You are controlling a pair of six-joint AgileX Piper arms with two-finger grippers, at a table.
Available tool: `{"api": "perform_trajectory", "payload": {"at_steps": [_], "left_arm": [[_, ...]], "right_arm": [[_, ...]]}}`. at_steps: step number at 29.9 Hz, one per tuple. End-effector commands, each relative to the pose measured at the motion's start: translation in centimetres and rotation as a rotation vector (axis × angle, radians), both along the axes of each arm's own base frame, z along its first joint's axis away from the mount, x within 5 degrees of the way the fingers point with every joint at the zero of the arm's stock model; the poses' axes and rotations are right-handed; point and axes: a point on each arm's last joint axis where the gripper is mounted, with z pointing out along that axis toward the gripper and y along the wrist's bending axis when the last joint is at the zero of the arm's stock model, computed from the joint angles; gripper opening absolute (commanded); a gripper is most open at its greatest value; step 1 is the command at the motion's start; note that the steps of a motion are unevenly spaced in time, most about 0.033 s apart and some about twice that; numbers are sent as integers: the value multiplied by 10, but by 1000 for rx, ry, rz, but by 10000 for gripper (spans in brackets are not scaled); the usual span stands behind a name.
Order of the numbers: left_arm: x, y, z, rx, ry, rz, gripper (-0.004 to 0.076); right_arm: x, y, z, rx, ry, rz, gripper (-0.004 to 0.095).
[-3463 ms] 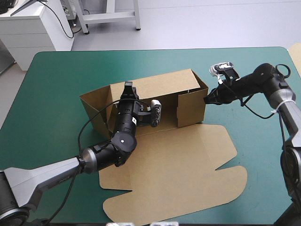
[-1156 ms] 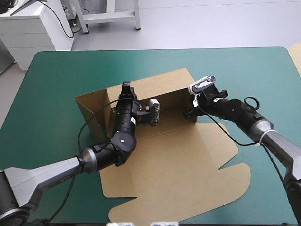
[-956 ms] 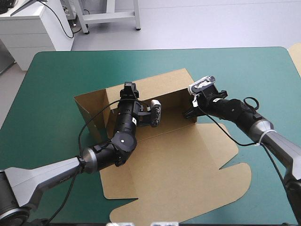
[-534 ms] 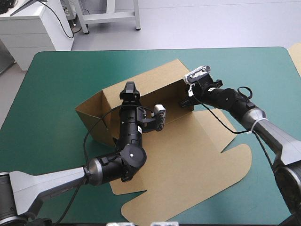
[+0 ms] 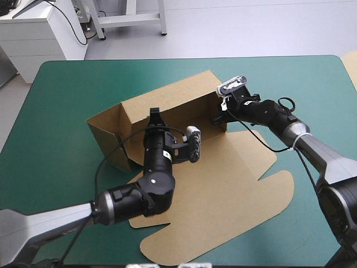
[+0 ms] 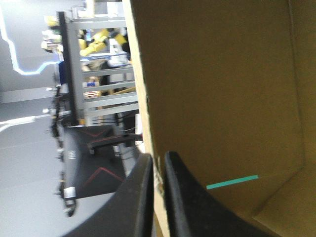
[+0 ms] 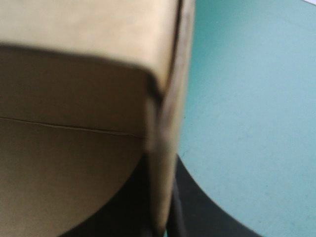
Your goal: Fold the box
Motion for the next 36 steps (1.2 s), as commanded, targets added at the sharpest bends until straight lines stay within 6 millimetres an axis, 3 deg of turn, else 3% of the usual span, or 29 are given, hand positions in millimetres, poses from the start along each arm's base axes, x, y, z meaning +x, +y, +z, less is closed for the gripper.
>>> {"api": "perform_trajectory", "payload": {"at_steps": [1, 6, 9, 14, 19, 23, 27, 31, 36], "left_arm": [[7, 23, 59, -193, 74, -15, 15], [31, 60, 116, -471, 137, 59, 15], [50, 93, 137, -636, 167, 163, 15], [70, 138, 140, -853, 286, 267, 15], [85, 201, 141, -1076, 268, 444, 11], [91, 246, 131, -1242, 271, 587, 11], [93, 273, 101, -1327, 330, 690, 11], [94, 283, 66, -1321, 403, 713, 11], [94, 286, 38, -1339, 436, 758, 10]], "right_arm": [[0, -16, 29, 53, -41, -42, -20], [0, -29, 24, 46, 29, -52, -19], [-1, -32, 21, 11, 54, -57, -19], [-2, -37, 17, -24, 97, -104, -19], [-4, -42, 14, -70, 135, -144, -19], [-6, -45, 16, -67, 206, -165, -19], [-10, -46, 35, -70, 324, -197, -17], [-21, -48, 70, -87, 490, -224, -17], [-31, -51, 100, -80, 542, -275, -14]]}}
